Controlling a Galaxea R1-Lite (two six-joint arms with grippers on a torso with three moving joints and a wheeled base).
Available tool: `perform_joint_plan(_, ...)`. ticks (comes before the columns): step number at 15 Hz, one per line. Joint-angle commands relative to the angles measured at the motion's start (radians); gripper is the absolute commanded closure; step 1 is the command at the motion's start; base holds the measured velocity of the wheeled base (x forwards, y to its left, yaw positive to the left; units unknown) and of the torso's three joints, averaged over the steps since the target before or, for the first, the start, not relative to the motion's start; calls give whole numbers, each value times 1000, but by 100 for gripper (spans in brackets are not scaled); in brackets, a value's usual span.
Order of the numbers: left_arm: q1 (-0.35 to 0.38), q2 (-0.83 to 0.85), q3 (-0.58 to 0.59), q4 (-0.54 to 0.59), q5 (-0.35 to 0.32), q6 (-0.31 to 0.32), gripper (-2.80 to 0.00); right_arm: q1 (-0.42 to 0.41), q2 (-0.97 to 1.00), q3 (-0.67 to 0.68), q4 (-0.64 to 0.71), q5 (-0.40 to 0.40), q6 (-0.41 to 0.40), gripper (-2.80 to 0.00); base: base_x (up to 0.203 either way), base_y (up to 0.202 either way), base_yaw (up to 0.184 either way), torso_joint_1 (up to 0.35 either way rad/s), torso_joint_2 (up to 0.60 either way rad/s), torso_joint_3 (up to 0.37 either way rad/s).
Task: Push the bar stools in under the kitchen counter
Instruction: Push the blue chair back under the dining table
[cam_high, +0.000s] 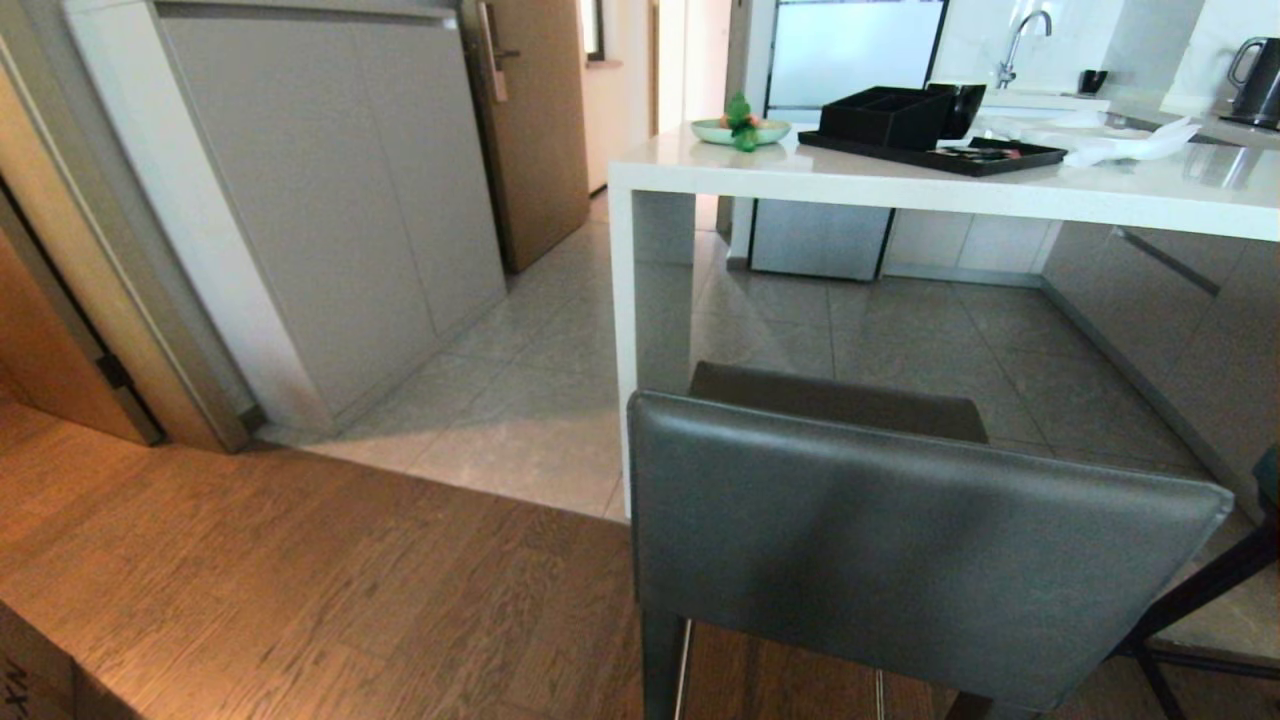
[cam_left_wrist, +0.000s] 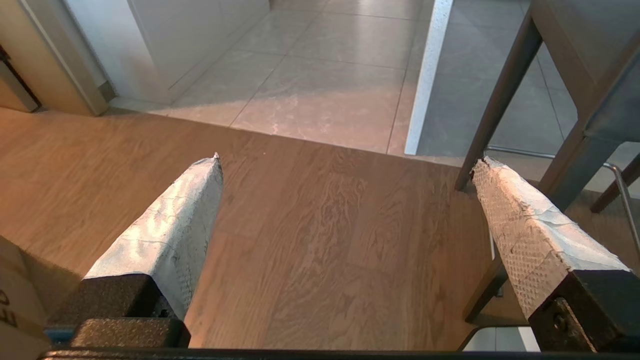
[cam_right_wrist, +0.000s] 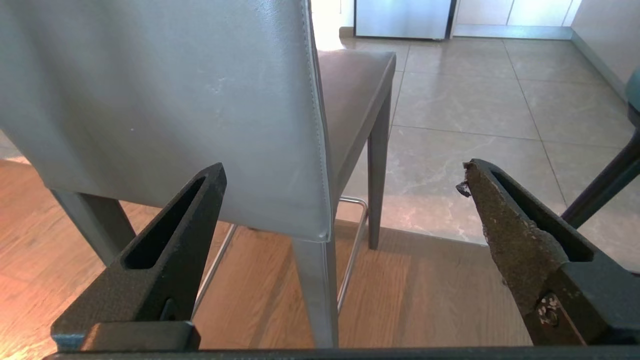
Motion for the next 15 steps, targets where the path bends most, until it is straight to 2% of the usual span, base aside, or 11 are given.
perform_joint_plan(1,-1,2,1,-2,3,-4,-280,0,0,0,-1,1,4,-280,0,0,0,0,0,0)
perform_joint_plan(9,0,2,3,-7,7,2,-280,0,0,0,-3,10,-30,-280,0,0,0,0,0,0)
perform_joint_plan(10,0,2,3,-7,3,2,-280,0,0,0,-3,10,-33,0,0,0,0,0,0,0)
perform_joint_plan(15,0,2,3,-7,6,0,-280,0,0,0,-3,8,-25,0,0,0,0,0,0,0)
